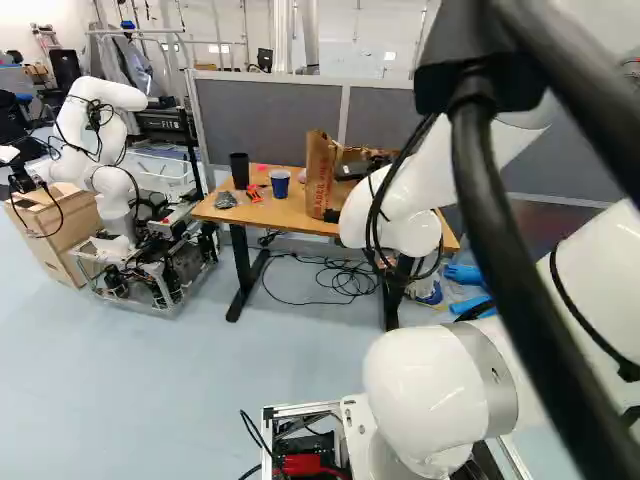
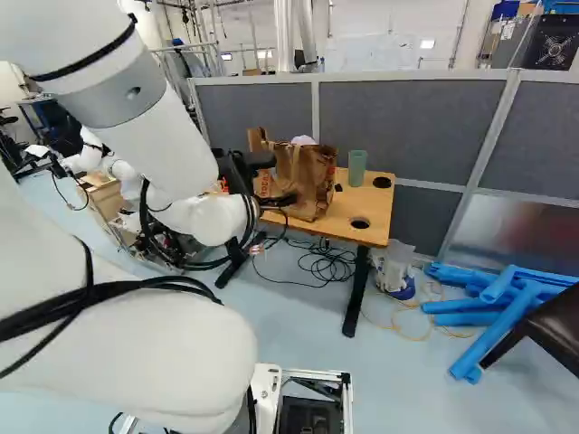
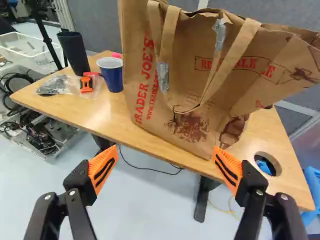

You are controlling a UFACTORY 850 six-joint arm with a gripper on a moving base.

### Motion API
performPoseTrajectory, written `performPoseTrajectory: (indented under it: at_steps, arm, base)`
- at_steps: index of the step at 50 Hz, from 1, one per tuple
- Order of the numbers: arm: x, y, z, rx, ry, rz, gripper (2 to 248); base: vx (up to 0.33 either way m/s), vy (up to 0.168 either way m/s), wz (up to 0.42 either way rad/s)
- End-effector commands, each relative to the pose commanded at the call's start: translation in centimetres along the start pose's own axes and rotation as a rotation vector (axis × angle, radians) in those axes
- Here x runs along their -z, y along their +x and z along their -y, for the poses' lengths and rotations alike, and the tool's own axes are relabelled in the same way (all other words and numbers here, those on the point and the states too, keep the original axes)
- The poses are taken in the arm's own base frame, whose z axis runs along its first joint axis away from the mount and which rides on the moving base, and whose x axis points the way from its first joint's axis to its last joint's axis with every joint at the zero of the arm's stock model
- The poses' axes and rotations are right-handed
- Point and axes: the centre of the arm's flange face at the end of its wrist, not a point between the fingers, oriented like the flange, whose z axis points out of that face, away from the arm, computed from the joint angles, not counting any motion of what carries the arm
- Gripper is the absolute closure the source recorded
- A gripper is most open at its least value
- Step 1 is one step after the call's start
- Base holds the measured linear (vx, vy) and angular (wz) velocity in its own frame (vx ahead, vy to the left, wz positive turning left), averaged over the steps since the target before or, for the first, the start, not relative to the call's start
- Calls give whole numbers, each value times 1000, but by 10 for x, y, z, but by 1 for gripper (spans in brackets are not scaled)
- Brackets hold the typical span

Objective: Pick up the bag on the ground and place it on the table

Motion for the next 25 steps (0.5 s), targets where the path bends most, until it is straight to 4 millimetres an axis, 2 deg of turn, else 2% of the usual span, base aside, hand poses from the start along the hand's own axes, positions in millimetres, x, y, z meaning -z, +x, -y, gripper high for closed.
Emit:
performPoseTrajectory:
  at_steps: [25]
  arm:
    - [13, -22, 3, -62, -2, -62, 3]
  base:
    - [0, 0, 0]
